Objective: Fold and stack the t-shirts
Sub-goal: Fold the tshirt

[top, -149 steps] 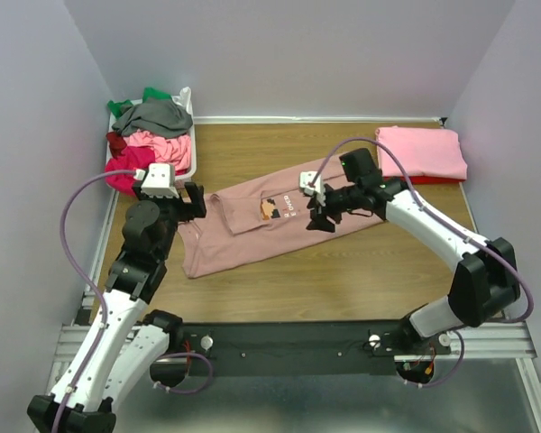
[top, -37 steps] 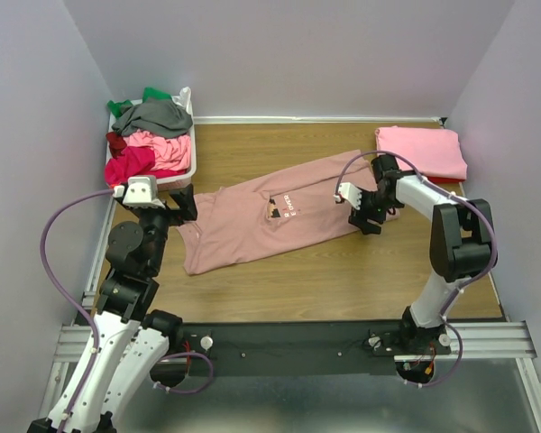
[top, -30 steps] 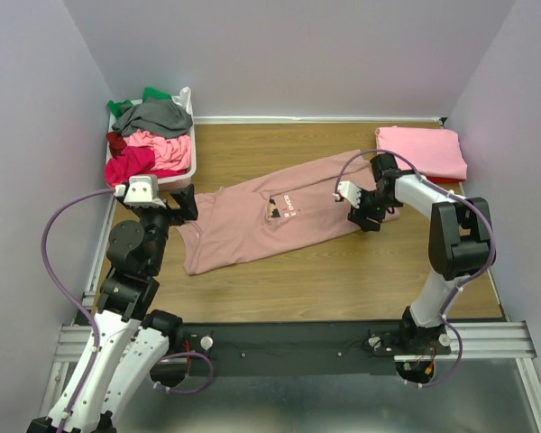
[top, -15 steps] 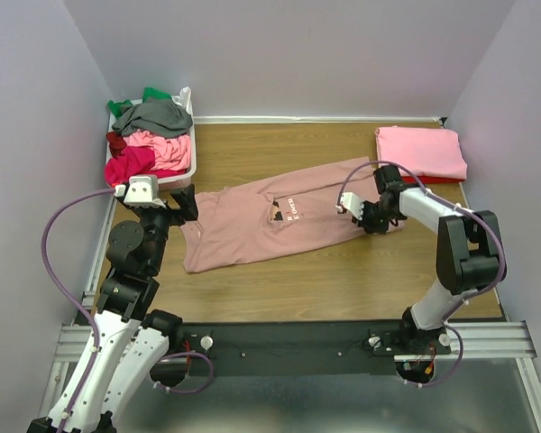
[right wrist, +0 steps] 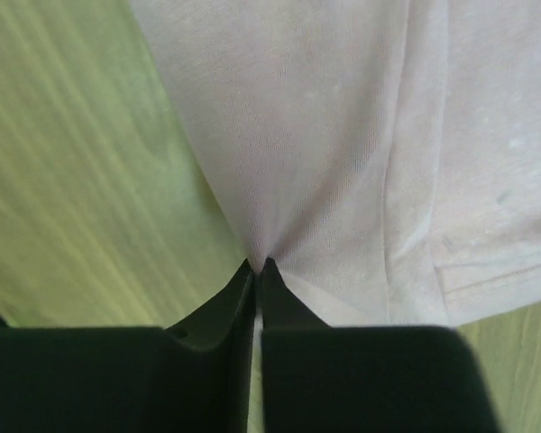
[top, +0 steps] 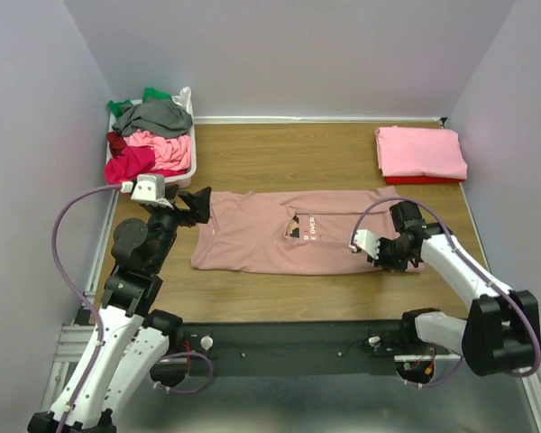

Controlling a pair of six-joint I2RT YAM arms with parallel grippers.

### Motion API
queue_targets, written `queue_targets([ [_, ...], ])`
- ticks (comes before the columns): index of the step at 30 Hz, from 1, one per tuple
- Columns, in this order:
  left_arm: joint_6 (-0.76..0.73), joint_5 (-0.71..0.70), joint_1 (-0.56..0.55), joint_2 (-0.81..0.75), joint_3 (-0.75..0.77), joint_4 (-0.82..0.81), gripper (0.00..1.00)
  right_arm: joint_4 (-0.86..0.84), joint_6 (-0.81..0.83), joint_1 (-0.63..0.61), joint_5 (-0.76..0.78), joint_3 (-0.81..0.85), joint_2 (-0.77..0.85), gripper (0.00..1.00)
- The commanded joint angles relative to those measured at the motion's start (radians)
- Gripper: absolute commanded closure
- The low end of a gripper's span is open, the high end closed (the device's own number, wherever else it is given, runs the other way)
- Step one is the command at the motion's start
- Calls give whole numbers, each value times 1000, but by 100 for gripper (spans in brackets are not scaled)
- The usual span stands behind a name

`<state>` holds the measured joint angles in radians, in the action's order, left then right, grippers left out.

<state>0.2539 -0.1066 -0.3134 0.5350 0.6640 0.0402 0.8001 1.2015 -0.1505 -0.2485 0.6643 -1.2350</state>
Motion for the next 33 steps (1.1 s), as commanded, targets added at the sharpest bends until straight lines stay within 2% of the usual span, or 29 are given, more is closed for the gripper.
queue_targets([
  [1, 181, 230, 5, 26, -49, -63, 9, 80, -55, 2, 11, -25, 107, 77],
  [2, 249, 269, 5, 31, -78, -89, 10, 80, -97, 2, 12, -16, 141, 65],
  [3, 292, 307, 5, 37, -95, -101, 11, 77, -118, 2, 9, -2, 153, 45],
  [5, 365, 415, 2, 72, -136, -118, 20, 74, -186, 2, -38, 69, 169, 36],
  [6, 431, 448, -3, 98, -154, -111, 25, 54, -212, 2, -91, 124, 170, 25],
  [8, 496, 430, -30, 118, -170, -42, 29, 16, -317, 2, -161, 175, 152, 10],
  [11, 632, 329, -102, 122, -210, 86, 33, -39, -402, 2, -348, 265, 57, 8],
  [12, 668, 250, -131, 115, -217, 116, 33, -50, -424, 2, -444, 283, -13, 8],
  [13, 762, 204, -157, 112, -233, 172, 33, -82, -448, 2, -486, 297, -44, 8],
  [15, 855, 116, -225, 111, -236, 233, 32, -104, -494, 0, -553, 334, -99, 8],
  [16, 884, 52, -234, 129, -237, 251, 31, -140, -509, 0, -580, 342, -136, 8],
  [19, 852, -2, -231, 199, -213, 181, 31, -180, -543, -1, -586, 350, -165, 9],
  [21, 773, -36, -210, 343, -135, 133, 29, -197, -551, -1, -578, 336, -167, 10],
  [22, 687, -22, -150, 475, -60, 115, 30, -205, -548, 0, -566, 312, -153, 10],
  [24, 644, -11, -103, 612, 29, 121, 30, -226, -551, 0, -555, 275, -126, 10],
  [25, 653, -21, -64, 751, 134, 195, 31, -251, -554, 0, -548, 253, -113, 9],
  [29, 734, -13, -35, 1027, 384, 389, 32, -274, -548, 0, -537, 190, -58, 9],
  [33, 800, -25, -21, 1178, 531, 443, 30, -274, -551, 2, -552, 190, -38, 9],
])
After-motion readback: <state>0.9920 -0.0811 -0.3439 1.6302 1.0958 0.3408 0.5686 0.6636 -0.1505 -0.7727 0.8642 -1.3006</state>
